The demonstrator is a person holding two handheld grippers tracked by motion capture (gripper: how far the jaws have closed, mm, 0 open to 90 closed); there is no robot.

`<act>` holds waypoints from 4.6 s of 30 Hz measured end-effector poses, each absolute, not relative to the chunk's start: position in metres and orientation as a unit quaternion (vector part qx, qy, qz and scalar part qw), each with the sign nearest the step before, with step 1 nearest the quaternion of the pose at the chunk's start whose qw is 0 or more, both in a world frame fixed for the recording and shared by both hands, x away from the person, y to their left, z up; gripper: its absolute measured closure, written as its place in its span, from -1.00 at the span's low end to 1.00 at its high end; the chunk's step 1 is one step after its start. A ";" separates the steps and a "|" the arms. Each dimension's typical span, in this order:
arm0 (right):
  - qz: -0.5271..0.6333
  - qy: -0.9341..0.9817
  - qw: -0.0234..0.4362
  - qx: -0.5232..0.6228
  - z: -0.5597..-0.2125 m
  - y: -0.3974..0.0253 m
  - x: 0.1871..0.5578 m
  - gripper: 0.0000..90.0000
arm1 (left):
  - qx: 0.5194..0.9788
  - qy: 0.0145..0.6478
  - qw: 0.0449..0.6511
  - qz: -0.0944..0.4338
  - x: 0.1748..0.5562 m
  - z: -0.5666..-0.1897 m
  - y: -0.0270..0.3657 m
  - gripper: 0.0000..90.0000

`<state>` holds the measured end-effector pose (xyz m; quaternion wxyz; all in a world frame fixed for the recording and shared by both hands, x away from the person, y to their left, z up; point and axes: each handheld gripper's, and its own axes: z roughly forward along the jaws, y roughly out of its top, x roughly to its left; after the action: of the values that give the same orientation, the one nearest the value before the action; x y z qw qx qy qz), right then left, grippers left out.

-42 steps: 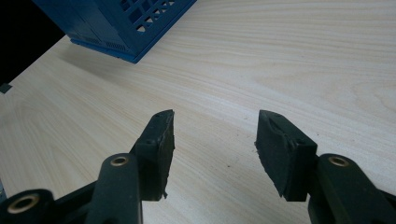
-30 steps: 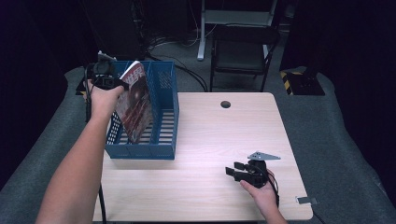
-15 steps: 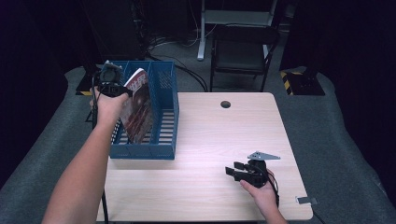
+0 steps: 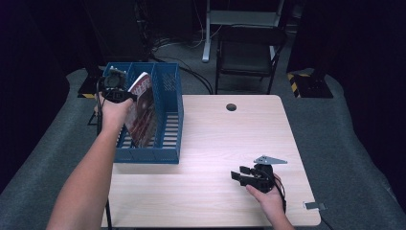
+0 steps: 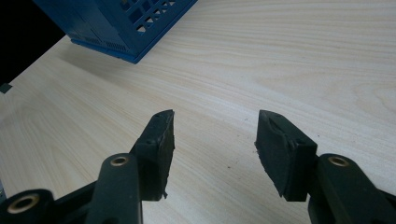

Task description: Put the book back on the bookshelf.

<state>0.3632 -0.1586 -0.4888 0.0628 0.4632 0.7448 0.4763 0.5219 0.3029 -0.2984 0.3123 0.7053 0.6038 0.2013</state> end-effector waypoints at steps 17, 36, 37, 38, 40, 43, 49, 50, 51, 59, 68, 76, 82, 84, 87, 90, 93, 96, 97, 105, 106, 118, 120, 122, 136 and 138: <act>0.475 0.746 0.063 0.462 -0.489 -0.157 0.363 0.03 | 0.698 0.603 0.326 0.208 0.515 -0.296 0.309 0.78; 0.476 0.746 0.063 0.462 -0.489 -0.158 0.363 0.02 | 0.717 0.589 0.316 0.197 0.497 -0.287 0.314 0.75; 0.476 0.745 0.063 0.462 -0.489 -0.158 0.363 0.02 | 0.721 0.586 0.315 0.195 0.496 -0.286 0.315 0.75; 0.476 0.745 0.063 0.463 -0.489 -0.158 0.363 0.02 | 0.720 0.587 0.315 0.196 0.495 -0.285 0.315 0.76; 0.476 0.745 0.064 0.462 -0.489 -0.159 0.363 0.02 | 0.722 0.585 0.315 0.195 0.492 -0.284 0.315 0.76; 0.477 0.744 0.063 0.464 -0.488 -0.159 0.363 0.02 | 0.727 0.580 0.311 0.195 0.488 -0.282 0.317 0.76; 0.474 0.742 0.059 0.470 -0.488 -0.160 0.362 0.02 | 0.728 0.577 0.314 0.196 0.481 -0.278 0.318 0.76; 0.474 0.742 0.060 0.470 -0.488 -0.159 0.362 0.02 | 0.731 0.576 0.311 0.193 0.480 -0.277 0.319 0.76; 0.474 0.742 0.060 0.469 -0.487 -0.159 0.362 0.02 | 0.728 0.577 0.314 0.193 0.479 -0.278 0.319 0.76; 0.474 0.743 0.061 0.468 -0.488 -0.159 0.362 0.02 | 0.730 0.575 0.318 0.187 0.476 -0.282 0.319 0.76; 0.474 0.744 0.063 0.466 -0.489 -0.159 0.363 0.02 | 0.726 0.578 0.322 0.187 0.473 -0.286 0.319 0.78; 0.471 0.744 0.061 0.469 -0.489 -0.159 0.362 0.02 | 0.727 0.577 0.321 0.187 0.471 -0.289 0.318 0.78; 0.472 0.742 0.059 0.472 -0.490 -0.159 0.363 0.02 | 0.728 0.580 0.316 0.184 0.471 -0.291 0.320 0.78; 0.472 0.742 0.059 0.472 -0.490 -0.160 0.363 0.02 | 0.728 0.580 0.316 0.184 0.471 -0.293 0.321 0.78; 0.472 0.742 0.060 0.472 -0.490 -0.159 0.363 0.02 | 0.726 0.582 0.318 0.185 0.471 -0.293 0.321 0.80; 0.472 0.742 0.060 0.471 -0.490 -0.159 0.363 0.02 | 0.730 0.579 0.311 0.187 0.471 -0.293 0.321 0.84; 0.473 0.742 0.060 0.472 -0.490 -0.159 0.363 0.02 | 0.728 0.582 0.309 0.191 0.471 -0.293 0.321 0.85; 0.473 0.742 0.060 0.471 -0.490 -0.160 0.363 0.02 | 0.722 0.587 0.311 0.195 0.472 -0.293 0.321 0.86; 0.473 0.742 0.060 0.471 -0.490 -0.160 0.363 0.02 | 0.720 0.588 0.312 0.195 0.472 -0.293 0.322 0.86; 0.473 0.742 0.060 0.472 -0.490 -0.160 0.363 0.02 | 0.718 0.590 0.312 0.196 0.473 -0.294 0.326 0.87; 0.473 0.742 0.060 0.472 -0.489 -0.160 0.363 0.02 | 0.718 0.590 0.312 0.196 0.473 -0.294 0.326 0.87; 0.472 0.742 0.060 0.473 -0.490 -0.161 0.363 0.02 | 0.715 0.593 0.314 0.197 0.478 -0.291 0.327 0.87; 0.471 0.742 0.060 0.473 -0.490 -0.161 0.363 0.02 | 0.712 0.596 0.314 0.198 0.480 -0.290 0.326 0.87; 0.472 0.742 0.060 0.472 -0.490 -0.161 0.364 0.02 | 0.709 0.598 0.314 0.201 0.481 -0.290 0.326 0.87; 0.473 0.741 0.060 0.473 -0.490 -0.163 0.363 0.02 | 0.691 0.609 0.323 0.219 0.496 -0.288 0.324 0.87; 0.471 0.742 0.060 0.473 -0.490 -0.163 0.364 0.02 | 0.687 0.611 0.324 0.225 0.499 -0.289 0.322 0.87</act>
<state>0.3636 -0.1628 -0.4904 0.0595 0.4735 0.7421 0.4707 0.4987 0.3220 -0.2888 0.3239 0.6869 0.6106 0.2245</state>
